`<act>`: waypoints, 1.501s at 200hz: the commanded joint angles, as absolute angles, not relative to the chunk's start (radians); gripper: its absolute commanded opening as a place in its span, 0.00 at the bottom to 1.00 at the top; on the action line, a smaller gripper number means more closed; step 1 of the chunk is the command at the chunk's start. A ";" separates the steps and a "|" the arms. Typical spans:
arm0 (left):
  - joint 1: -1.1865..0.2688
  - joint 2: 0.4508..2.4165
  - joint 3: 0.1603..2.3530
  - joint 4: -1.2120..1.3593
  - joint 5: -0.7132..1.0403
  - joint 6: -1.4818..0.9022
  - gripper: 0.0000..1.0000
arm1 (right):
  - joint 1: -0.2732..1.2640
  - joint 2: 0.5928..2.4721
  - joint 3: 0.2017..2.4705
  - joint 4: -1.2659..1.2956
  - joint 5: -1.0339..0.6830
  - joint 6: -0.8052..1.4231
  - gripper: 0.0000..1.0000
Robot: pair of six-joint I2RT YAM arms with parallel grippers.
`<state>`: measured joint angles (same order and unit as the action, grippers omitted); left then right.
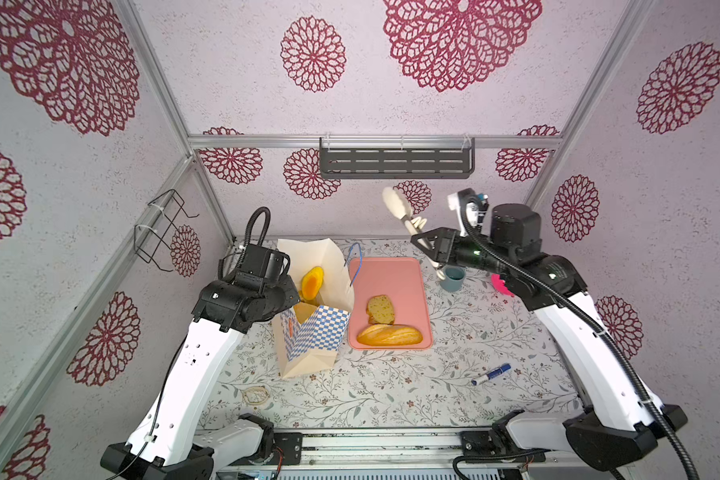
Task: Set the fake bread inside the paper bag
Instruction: 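Swing the open tongs back over the tray with the right gripper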
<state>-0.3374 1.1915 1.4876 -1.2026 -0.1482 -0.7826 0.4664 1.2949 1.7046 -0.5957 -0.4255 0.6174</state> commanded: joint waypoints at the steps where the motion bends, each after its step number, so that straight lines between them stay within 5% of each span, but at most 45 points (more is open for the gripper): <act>1: -0.332 1.181 1.516 -1.174 -0.165 -0.798 0.00 | 0.405 1.243 1.653 -0.547 -0.470 0.647 0.35; 141: -0.332 1.160 1.486 -1.167 -0.158 -0.808 0.00 | 0.300 1.213 0.975 -0.540 -0.662 0.598 0.33; 300: -0.332 1.159 1.466 -1.149 -0.158 -0.821 0.00 | 0.359 1.373 1.023 -0.572 -0.615 0.490 0.37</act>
<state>-0.3374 1.1820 1.4742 -1.1908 -0.1463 -0.8036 0.3573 1.3663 0.9783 -0.5552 -0.6231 0.5488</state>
